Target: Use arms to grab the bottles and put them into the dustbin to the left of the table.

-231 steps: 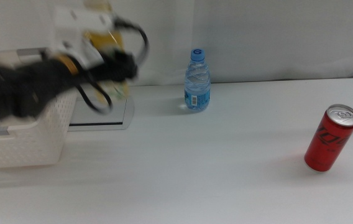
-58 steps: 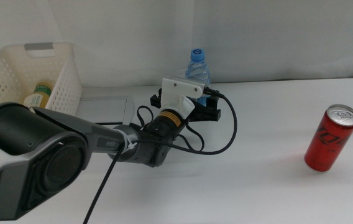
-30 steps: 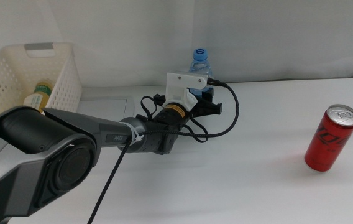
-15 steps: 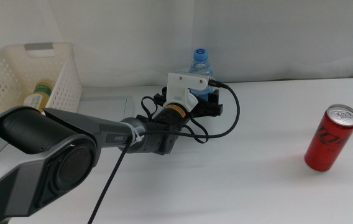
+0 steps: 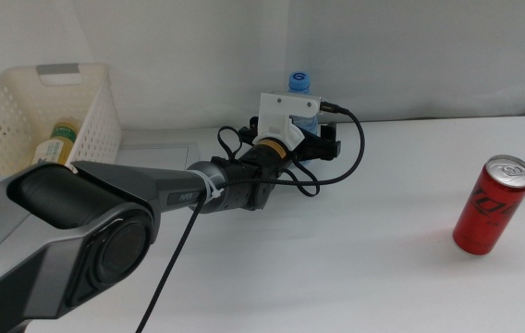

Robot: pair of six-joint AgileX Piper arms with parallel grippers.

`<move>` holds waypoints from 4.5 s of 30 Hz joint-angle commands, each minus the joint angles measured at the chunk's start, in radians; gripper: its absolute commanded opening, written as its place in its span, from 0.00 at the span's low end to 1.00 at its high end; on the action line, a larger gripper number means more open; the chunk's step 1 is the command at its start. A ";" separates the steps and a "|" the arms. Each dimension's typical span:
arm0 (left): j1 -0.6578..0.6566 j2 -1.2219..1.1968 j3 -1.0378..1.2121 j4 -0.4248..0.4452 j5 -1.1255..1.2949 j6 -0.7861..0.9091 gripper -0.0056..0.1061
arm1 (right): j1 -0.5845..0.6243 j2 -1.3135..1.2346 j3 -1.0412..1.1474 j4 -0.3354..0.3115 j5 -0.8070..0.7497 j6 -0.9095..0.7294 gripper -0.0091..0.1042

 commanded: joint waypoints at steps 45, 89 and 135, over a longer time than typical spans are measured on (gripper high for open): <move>0.085 -0.388 0.023 -0.002 0.385 0.246 0.02 | 0.002 0.000 0.005 -0.005 0.001 -0.003 0.97; 0.619 -1.124 0.390 0.235 1.035 0.044 0.02 | 0.002 0.000 0.005 -0.008 -0.007 -0.003 0.97; 0.715 -0.634 0.115 0.056 1.119 0.055 0.88 | 0.002 0.000 0.005 -0.007 -0.007 -0.003 0.97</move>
